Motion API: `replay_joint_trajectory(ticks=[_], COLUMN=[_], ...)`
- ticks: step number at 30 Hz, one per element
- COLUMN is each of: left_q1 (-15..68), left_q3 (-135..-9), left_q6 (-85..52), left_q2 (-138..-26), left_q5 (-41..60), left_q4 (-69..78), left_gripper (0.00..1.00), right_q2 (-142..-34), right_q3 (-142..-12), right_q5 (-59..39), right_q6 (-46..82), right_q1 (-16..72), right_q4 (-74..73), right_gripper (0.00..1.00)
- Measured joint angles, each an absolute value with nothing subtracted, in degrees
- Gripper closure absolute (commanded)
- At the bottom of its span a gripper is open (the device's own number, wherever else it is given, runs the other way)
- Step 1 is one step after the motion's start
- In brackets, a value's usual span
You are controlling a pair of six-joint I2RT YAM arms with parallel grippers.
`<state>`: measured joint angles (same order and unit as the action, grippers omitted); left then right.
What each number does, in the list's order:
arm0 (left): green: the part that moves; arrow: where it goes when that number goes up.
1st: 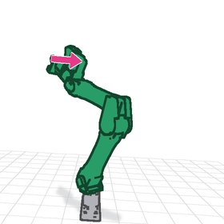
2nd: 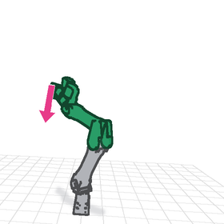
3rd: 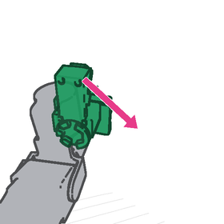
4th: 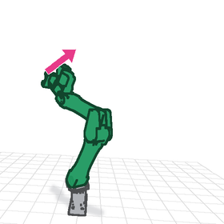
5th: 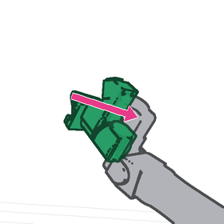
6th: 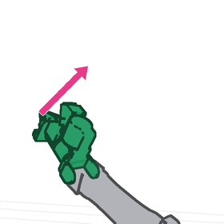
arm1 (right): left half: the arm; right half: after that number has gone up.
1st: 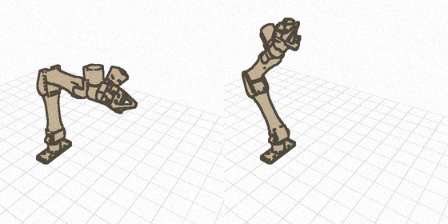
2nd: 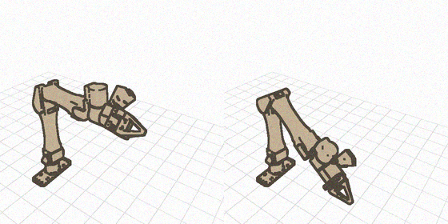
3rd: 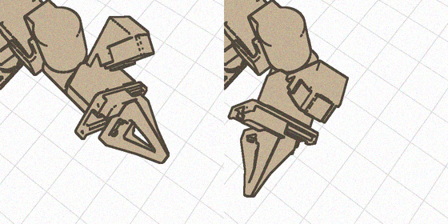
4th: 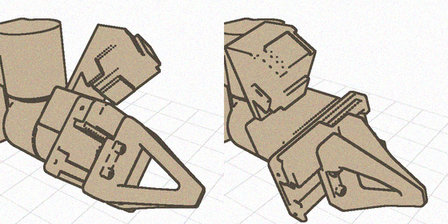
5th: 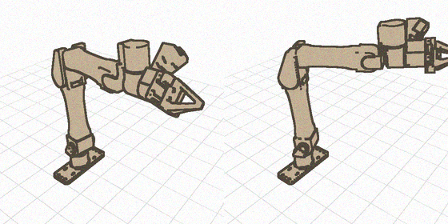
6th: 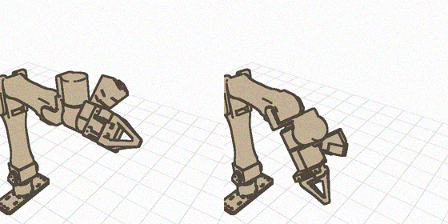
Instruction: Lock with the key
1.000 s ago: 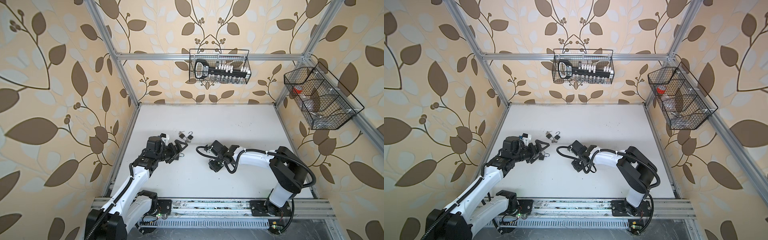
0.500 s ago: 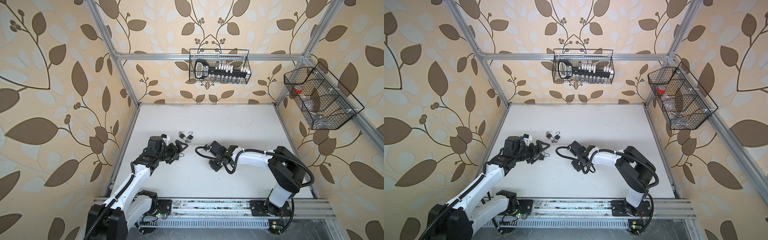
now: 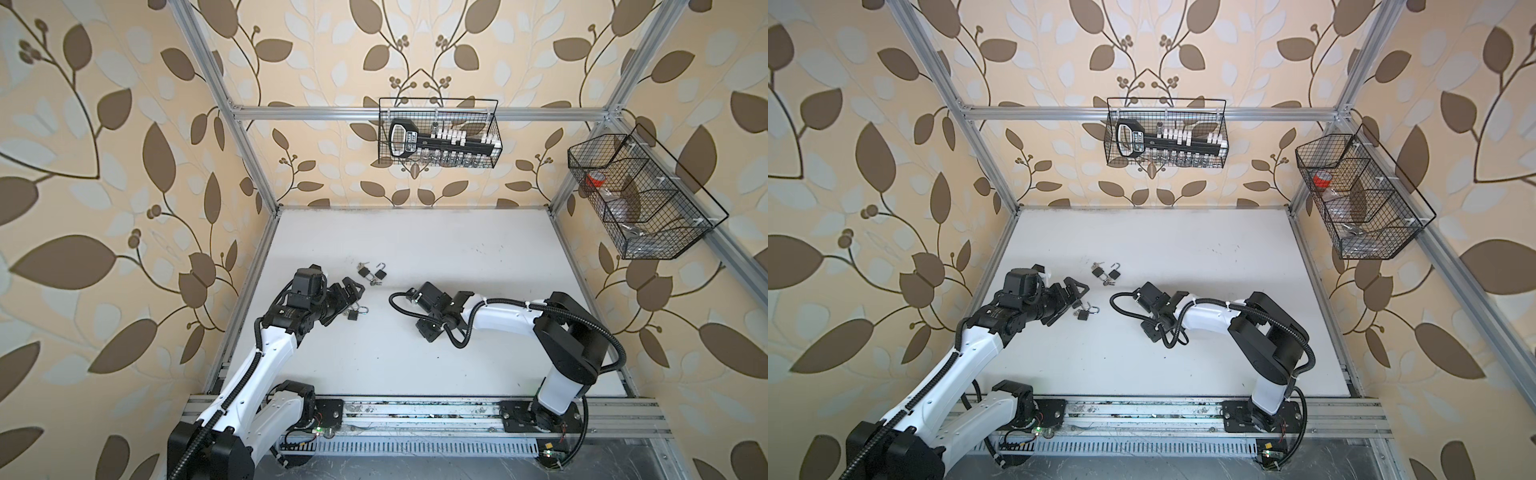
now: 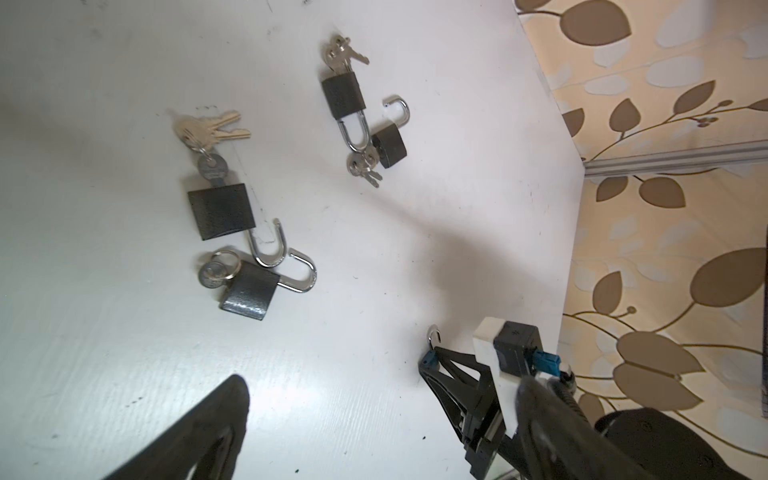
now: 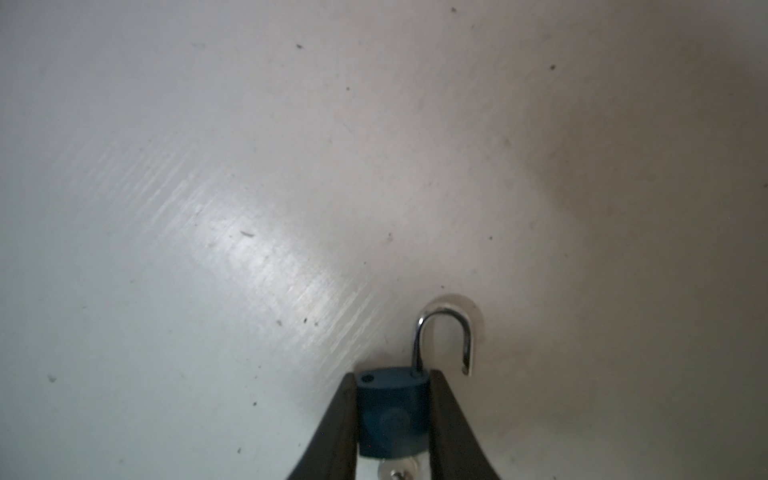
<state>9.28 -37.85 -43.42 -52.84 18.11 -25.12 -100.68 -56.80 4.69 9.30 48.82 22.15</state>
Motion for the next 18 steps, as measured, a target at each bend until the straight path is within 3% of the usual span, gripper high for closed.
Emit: replay_joint_trajectory(ticks=[10, 18], left_q1=[9.28, 9.26], left_q3=[-38.06, -37.93], left_q6=[-42.57, -41.34], left_q2=[-50.98, -50.52], left_q5=[10.22, 14.81], left_q4=[-28.34, -25.65], left_gripper=[0.01, 0.01], right_q2=[-99.79, -90.32], right_q3=[-56.21, -53.36], right_q5=[4.93, 4.95], right_q6=[10.41, 11.84], right_q1=[48.86, 48.86], right_q4=[21.47, 19.51], right_gripper=[0.90, 0.99])
